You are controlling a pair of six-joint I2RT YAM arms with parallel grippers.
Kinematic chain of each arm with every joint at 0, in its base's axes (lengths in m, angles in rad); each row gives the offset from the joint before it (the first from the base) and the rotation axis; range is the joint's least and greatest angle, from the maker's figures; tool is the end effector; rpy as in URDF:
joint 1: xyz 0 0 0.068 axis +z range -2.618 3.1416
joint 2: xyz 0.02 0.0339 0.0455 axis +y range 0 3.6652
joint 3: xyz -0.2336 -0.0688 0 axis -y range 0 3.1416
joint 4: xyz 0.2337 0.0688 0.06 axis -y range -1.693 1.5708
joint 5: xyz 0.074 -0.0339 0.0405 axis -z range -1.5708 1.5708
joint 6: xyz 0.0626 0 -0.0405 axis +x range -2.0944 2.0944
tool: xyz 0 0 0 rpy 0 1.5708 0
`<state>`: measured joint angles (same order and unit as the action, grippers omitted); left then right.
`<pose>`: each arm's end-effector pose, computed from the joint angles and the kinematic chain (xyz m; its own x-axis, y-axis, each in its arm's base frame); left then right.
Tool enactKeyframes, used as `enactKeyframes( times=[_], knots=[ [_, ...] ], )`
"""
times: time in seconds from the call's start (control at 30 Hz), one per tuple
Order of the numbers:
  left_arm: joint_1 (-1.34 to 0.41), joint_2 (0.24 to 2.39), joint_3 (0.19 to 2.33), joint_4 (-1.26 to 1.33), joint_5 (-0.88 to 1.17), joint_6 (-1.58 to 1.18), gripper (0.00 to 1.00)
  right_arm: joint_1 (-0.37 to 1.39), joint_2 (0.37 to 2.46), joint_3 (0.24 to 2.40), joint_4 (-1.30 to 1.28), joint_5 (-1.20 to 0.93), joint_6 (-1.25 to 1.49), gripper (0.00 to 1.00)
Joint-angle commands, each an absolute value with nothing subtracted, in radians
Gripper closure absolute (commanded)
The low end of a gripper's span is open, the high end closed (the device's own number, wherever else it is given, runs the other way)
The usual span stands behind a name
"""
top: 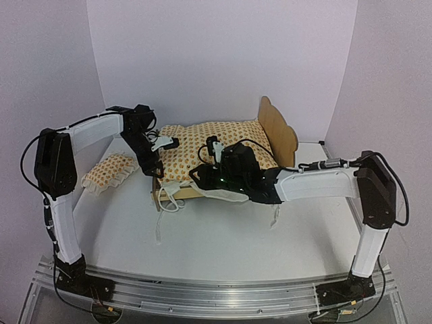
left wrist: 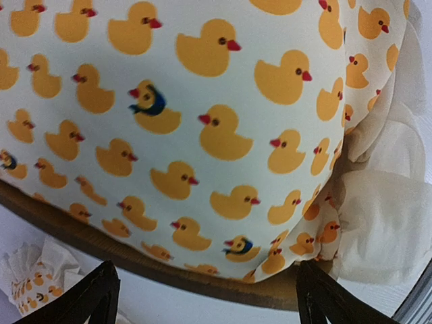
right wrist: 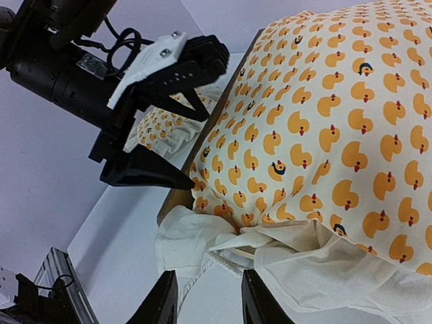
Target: Set up the pet bed
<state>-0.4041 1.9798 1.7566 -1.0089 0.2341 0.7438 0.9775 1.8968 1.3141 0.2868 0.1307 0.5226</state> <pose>0.3611 -0.1702 0.2074 -0.3312 0.8580 -0.3926 0.9208 0.3848 0.0640 0.2601 0.3711 0.2166 -0.5168 0.1188 -0.8478 -0.5705 0.6906 0.4445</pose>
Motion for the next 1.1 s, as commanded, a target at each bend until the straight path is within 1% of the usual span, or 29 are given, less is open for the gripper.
enactKeyframes(
  times=[0.0, 0.13, 0.2, 0.27, 0.37, 0.4, 0.53, 0.67, 0.8, 1.07],
  knots=[
    [-0.426, 1.975, 1.745, -0.964, 0.292, 0.766, 0.12, 0.981, 1.943, 1.363, 0.267, 0.092, 0.534, 0.67],
    [-0.438, 1.987, 1.698, -0.909, 0.272, 0.764, 0.19, 0.98, 1.949, 1.361, 0.268, 0.091, 0.545, 0.68],
    [-0.437, 2.001, 1.691, -0.895, 0.263, 0.764, 0.27, 0.98, 1.951, 1.365, 0.268, 0.087, 0.547, 0.68],
    [-0.439, 2.019, 1.694, -0.894, 0.257, 0.766, 0.45, 0.98, 1.951, 1.37, 0.268, 0.079, 0.538, 0.69],
    [-0.439, 2.029, 1.732, -0.891, 0.271, 0.756, 0.92, 0.98, 1.953, 1.383, 0.267, 0.064, 0.511, 0.7],
    [-0.439, 2.028, 1.755, -0.893, 0.286, 0.746, 0.99, 0.98, 1.954, 1.389, 0.265, 0.057, 0.501, 0.71],
    [-0.425, 2.013, 1.85, -0.876, 0.339, 0.682, 1.0, 0.98, 1.971, 1.437, 0.231, 0.03, 0.484, 0.77],
    [-0.386, 2.005, 1.916, -0.819, 0.369, 0.595, 1.0, 0.981, 2.009, 1.495, 0.17, 0.011, 0.527, 0.77],
    [-0.382, 2.002, 1.921, -0.812, 0.377, 0.577, 1.0, 0.992, 2.031, 1.519, 0.13, 0.016, 0.557, 0.78],
    [-0.363, 2.003, 1.942, -0.777, 0.351, 0.549, 1.0, 1.014, 2.051, 1.482, 0.088, 0.093, 0.613, 0.8]
  ],
)
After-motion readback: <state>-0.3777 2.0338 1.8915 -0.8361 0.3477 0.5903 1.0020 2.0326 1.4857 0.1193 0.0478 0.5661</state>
